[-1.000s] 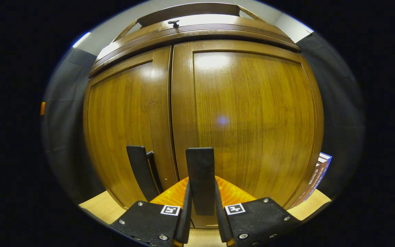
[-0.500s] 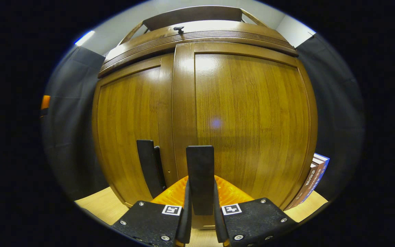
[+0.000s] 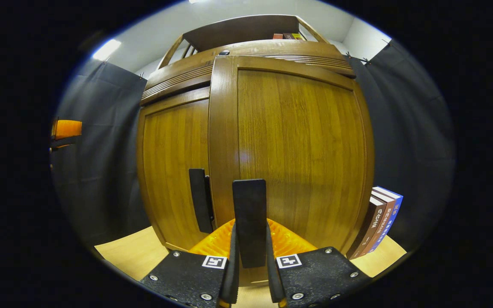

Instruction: Open the right door of the double-door shoe cabinet with the right hand, and open the left door with the left hand.

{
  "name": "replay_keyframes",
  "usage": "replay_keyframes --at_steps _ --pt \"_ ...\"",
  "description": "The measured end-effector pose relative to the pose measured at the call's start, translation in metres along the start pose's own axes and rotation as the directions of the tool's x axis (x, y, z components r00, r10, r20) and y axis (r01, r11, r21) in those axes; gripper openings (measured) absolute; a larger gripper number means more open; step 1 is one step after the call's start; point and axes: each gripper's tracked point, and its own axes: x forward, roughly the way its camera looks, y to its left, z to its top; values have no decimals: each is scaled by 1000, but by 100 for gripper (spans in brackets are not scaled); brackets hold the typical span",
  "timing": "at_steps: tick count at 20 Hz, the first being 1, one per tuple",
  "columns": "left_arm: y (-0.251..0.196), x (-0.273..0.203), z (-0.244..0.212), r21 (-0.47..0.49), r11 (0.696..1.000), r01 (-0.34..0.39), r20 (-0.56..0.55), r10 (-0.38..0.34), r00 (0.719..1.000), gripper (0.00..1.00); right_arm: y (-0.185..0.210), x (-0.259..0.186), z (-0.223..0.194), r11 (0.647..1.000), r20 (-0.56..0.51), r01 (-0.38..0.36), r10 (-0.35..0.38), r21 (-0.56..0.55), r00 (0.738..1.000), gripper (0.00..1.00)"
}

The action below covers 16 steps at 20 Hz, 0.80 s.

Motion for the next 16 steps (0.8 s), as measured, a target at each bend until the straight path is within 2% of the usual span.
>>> replay_keyframes --at_steps 8,16 --pt "-10 -19 14 12 1000 10 34 -10 999 95 -17 -46 0 1000 18 -5 5 -6 1000 28" --pt "-12 -27 13 -5 1000 21 26 -21 999 95 -32 -66 2 999 22 21 -20 -30 1000 28"
